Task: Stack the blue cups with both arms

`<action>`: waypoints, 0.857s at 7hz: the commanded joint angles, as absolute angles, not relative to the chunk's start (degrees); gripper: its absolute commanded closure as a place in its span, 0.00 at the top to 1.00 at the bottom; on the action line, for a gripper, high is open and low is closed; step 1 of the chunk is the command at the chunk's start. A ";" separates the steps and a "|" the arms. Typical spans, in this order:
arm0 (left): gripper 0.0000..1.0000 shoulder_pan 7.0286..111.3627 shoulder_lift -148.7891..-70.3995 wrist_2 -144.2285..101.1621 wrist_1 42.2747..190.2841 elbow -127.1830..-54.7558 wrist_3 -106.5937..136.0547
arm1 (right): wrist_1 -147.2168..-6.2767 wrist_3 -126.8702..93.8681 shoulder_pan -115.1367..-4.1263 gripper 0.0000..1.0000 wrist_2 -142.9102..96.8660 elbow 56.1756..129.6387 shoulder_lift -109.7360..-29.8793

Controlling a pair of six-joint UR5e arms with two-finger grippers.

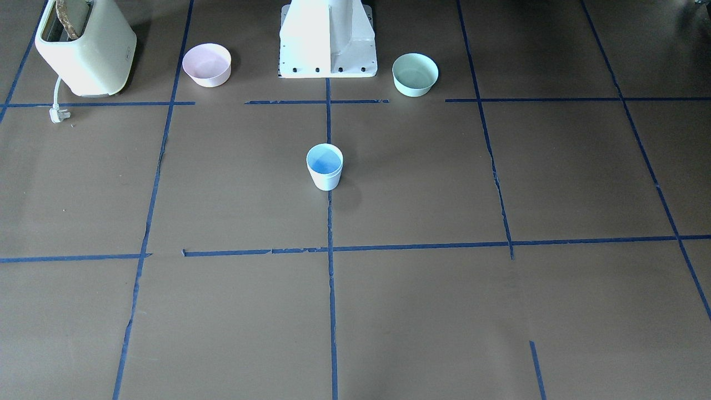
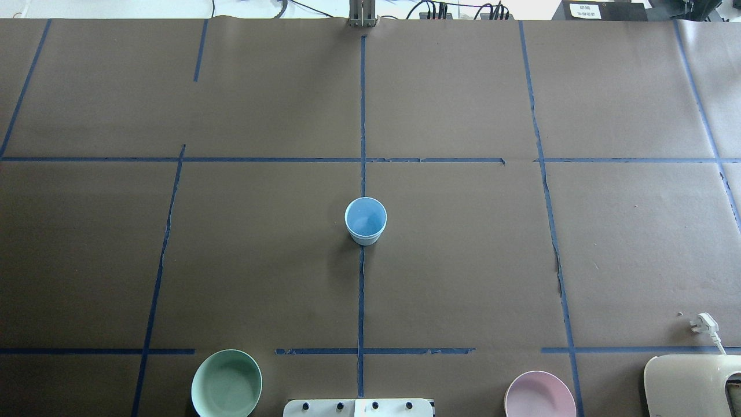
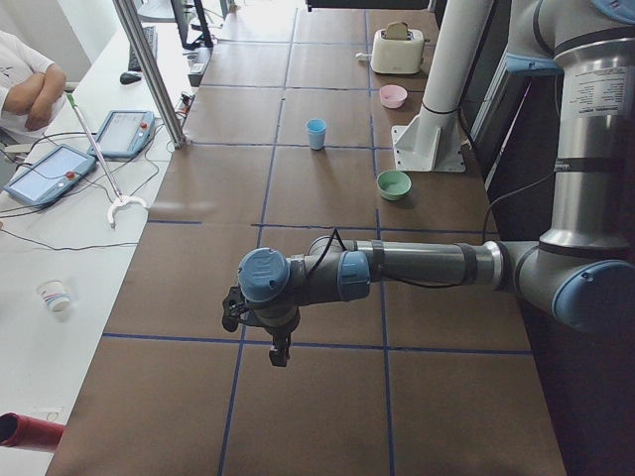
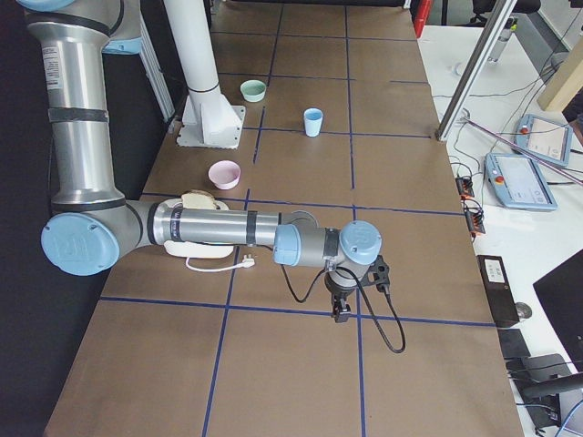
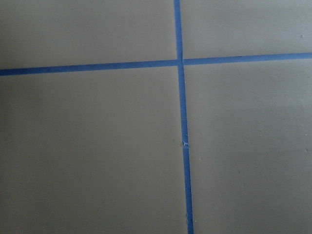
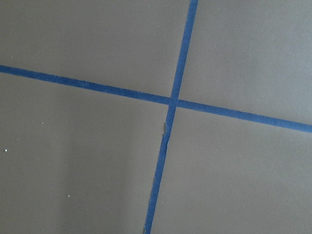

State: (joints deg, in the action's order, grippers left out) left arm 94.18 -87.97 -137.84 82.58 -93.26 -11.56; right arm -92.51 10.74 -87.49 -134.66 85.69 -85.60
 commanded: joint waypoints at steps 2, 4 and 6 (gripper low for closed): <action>1.00 94.22 -87.89 -134.31 82.89 -92.73 -11.34 | -92.37 10.64 -87.02 1.00 -134.47 85.17 -84.38; 1.00 94.22 -87.54 -134.30 82.70 -92.63 -7.59 | -92.11 10.63 -86.92 1.00 -134.65 85.95 -84.46; 1.00 94.22 -86.84 -134.82 83.40 -93.33 -6.85 | -89.74 10.37 -87.01 1.00 -134.74 85.17 -84.99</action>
State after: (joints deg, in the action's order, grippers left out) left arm 94.22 -87.18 -134.60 82.92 -92.77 -7.34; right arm -90.67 10.46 -86.96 -134.66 85.45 -84.67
